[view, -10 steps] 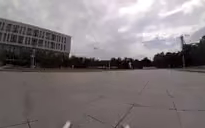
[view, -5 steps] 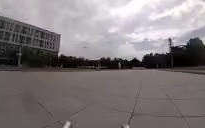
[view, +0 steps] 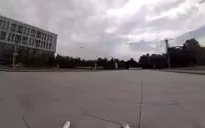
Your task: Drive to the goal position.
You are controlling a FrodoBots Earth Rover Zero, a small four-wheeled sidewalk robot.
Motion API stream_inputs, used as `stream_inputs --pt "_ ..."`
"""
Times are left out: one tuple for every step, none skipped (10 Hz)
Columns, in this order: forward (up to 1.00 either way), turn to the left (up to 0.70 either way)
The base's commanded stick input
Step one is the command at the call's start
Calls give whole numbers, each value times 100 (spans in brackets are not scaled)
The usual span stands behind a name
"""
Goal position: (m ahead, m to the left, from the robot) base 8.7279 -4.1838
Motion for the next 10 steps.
stream_inputs --pt "70 0" --pt "70 0" --pt "70 0" --pt "70 0" --pt "70 0" --pt "70 0" --pt "70 -10" --pt "70 -12" --pt "70 -12" --pt "70 -12"
